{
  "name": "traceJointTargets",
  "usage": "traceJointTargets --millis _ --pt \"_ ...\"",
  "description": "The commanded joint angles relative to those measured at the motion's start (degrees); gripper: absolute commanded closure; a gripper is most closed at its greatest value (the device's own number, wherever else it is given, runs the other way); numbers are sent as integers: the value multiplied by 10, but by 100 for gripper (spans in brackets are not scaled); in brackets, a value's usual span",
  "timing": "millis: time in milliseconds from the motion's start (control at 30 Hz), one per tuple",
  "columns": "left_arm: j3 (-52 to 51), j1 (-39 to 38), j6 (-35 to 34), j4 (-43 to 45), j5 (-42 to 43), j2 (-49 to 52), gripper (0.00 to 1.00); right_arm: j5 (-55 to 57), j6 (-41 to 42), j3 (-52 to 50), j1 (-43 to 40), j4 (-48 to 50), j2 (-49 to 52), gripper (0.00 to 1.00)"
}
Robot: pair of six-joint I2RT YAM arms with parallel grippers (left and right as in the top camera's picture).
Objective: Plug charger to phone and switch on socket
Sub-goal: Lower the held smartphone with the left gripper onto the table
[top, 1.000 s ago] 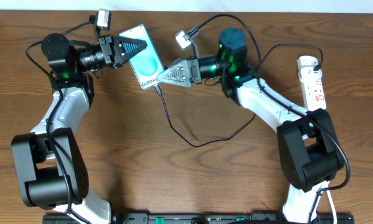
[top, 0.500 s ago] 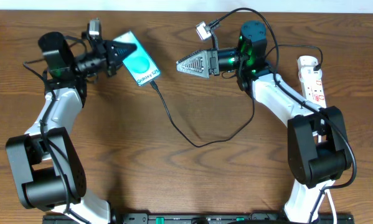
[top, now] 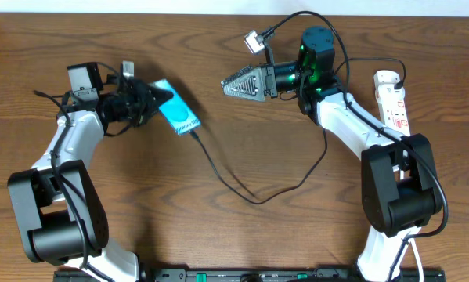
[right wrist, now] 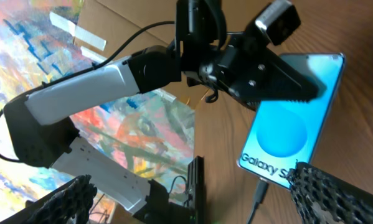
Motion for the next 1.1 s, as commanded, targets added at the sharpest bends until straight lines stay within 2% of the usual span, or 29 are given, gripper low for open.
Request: traceJointTargets --millis 0,167,300,433,567,733,1067 --pt "10 2 75 -31 -63 1 93 -13 -28 8 -1 -8 -4 1" --pt "10 1 80 -90 -134 1 93 -13 -39 8 0 -22 -4 1" --pt "1 1 80 -124 -147 2 93 -12 -47 8 1 -34 -4 1" --pt "-9 1 80 -159 -199 2 92 -13 -55 7 1 -43 -4 1" --pt "-23 1 82 -161 -209 2 93 -12 -59 7 7 -45 -4 1" --pt "-40 -3 82 -167 -261 3 93 -10 -61 7 12 -46 -4 1" --pt "-59 -4 82 -169 -282 3 93 -4 -61 7 15 -48 -4 1"
